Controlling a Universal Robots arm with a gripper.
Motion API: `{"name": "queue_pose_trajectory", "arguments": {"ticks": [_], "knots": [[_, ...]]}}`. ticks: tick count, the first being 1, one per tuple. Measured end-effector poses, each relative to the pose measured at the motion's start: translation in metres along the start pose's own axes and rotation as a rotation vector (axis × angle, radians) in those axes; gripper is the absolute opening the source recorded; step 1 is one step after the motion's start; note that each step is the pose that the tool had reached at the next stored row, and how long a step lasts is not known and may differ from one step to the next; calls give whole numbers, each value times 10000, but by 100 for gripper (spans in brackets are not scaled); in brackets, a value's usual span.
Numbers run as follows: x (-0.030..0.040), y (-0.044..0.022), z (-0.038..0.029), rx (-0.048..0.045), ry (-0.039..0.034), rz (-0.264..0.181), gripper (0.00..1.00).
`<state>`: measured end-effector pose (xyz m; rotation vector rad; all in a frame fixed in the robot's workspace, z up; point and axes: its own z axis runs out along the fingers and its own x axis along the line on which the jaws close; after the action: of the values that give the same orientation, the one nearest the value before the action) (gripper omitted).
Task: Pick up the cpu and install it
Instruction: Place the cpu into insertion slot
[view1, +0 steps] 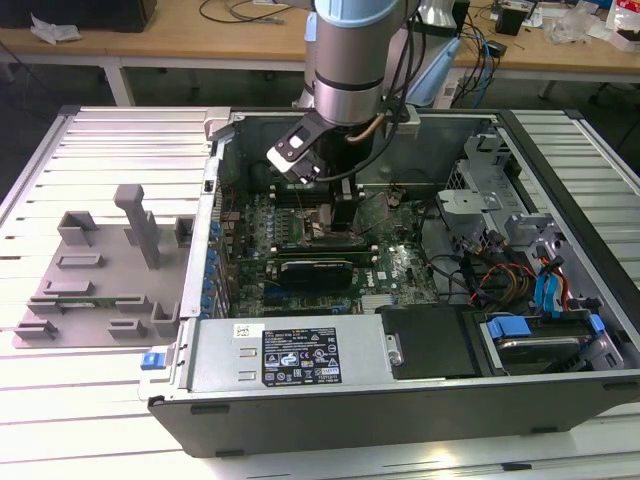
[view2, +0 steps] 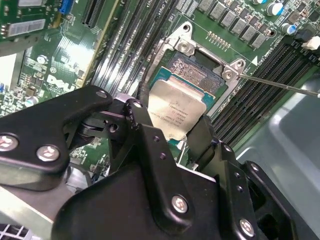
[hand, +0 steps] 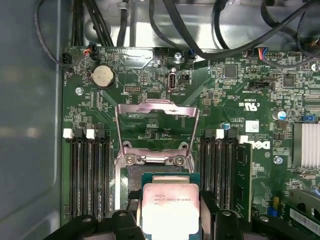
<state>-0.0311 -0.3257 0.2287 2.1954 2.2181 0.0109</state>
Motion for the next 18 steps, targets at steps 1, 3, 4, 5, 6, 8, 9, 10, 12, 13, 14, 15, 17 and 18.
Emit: {"name": "queue_pose_trajectory", "arguments": {"ticks": [1, 3, 4, 5, 6, 8, 9, 10, 12, 13, 14, 15, 17, 18], "knots": [[5, 0, 13, 1, 0, -1, 55], [33, -17, 65, 2, -1, -11, 55], [39, -21, 77, 0, 1, -39, 55], [46, -22, 83, 0, 1, -71, 55], [55, -23, 90, -1, 3, -107, 55], [62, -34, 114, -1, 4, -225, 55], [66, -41, 125, -3, 6, -298, 55], [71, -46, 135, -3, 7, -352, 55], [75, -52, 162, -2, 9, -444, 55], [80, -54, 185, 5, -17, -468, 55], [85, -54, 208, 9, -50, -468, 55], [100, -54, 229, 17, -76, -470, 55], [110, -54, 249, 29, -99, -340, 55], [111, -55, 251, 31, -102, -243, 55]]}}
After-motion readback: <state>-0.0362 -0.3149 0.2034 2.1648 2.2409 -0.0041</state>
